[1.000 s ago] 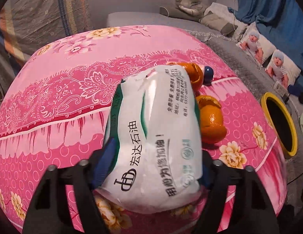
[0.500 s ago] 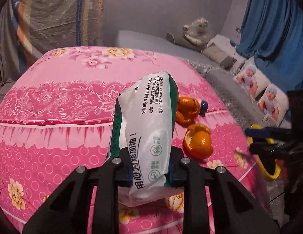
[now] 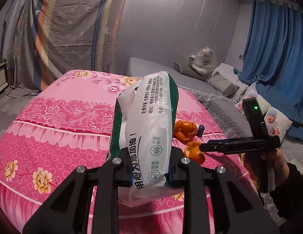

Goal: Collect trash
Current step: 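Grasp the white-green tissue pack with the left tool while the right tool grasps an orange peel, then carry tissue pack and orange peel over the yellow bin and release both, then grasp the orange peel with the left tool while the right tool grasps the pink lotion tube, then carry orange peel and pink tube over the yellow bin and release both, then move both open tools back over the now empty bed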

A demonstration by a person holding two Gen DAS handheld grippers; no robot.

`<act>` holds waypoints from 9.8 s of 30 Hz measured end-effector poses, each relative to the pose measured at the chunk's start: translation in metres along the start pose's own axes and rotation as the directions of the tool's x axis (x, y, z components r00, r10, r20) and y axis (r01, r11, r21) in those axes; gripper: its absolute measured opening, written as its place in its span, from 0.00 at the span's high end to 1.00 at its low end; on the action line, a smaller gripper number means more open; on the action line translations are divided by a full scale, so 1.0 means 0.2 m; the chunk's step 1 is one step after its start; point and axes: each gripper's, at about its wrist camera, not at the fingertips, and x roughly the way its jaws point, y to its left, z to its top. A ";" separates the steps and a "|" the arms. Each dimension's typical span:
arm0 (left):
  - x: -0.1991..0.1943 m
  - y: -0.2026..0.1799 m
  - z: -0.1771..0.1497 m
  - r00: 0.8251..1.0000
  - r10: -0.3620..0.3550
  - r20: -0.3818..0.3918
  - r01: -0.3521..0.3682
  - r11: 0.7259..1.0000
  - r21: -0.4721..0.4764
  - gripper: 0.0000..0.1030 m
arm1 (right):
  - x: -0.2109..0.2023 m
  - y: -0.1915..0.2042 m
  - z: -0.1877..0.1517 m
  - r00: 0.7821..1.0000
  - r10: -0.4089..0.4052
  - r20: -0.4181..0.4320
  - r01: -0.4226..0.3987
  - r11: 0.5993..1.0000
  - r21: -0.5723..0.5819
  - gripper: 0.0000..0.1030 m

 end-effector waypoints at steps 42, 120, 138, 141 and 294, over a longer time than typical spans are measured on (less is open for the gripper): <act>0.09 -0.98 0.15 0.982 -0.181 0.052 0.165 0.961 0.222 0.78 | -1.00 -0.57 -0.54 0.949 -0.097 0.299 0.023 0.970 0.241 0.72; 0.79 -1.59 -0.06 0.938 -0.297 -0.176 0.323 0.936 0.142 0.11 | -1.36 -1.13 -1.17 0.780 -0.524 0.343 0.338 0.813 0.473 0.41; 0.94 -0.64 0.06 0.974 0.120 -0.191 -0.088 0.982 0.167 0.17 | -0.90 -0.53 -0.49 0.895 -0.238 0.377 0.234 0.971 0.056 0.41; 1.02 -0.60 0.05 0.964 0.136 -0.229 -0.101 0.982 0.157 0.22 | -0.88 -0.51 -0.48 0.900 -0.226 0.372 0.226 0.973 0.045 0.41; -0.42 -0.53 -0.20 0.904 0.273 0.331 -0.292 0.956 0.010 0.08 | -0.98 0.19 -0.86 0.656 -0.354 0.666 0.320 0.930 0.178 0.08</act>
